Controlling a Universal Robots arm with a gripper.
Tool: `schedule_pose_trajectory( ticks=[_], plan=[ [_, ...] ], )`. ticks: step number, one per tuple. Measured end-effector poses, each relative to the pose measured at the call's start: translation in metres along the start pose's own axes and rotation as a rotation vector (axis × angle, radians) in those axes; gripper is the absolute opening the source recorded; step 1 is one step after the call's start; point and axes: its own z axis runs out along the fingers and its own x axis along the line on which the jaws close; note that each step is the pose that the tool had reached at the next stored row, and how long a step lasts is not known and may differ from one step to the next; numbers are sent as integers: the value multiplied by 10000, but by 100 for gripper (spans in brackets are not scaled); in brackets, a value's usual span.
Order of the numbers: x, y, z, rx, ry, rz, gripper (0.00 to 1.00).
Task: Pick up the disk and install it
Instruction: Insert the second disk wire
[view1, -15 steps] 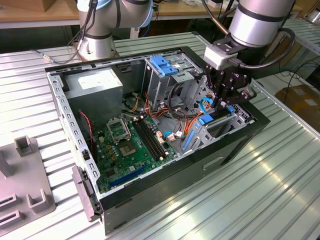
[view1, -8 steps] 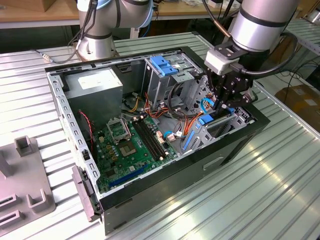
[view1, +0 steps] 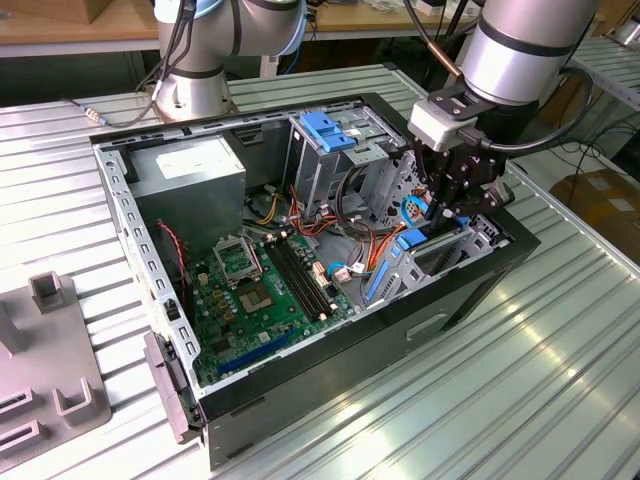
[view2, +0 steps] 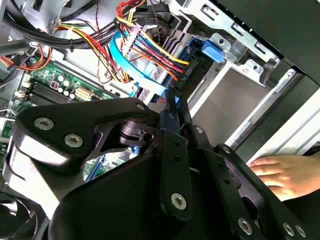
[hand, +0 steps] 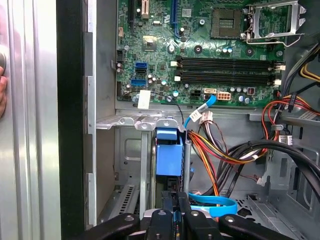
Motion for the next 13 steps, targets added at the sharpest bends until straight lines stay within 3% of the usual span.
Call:
schedule_pose_trajectory(
  ticks=[2, 13],
  plan=[
    [0, 0, 0, 1, -32, 3, 16],
    [-15, 0, 3, -1, -26, 57, 16]
  ],
)
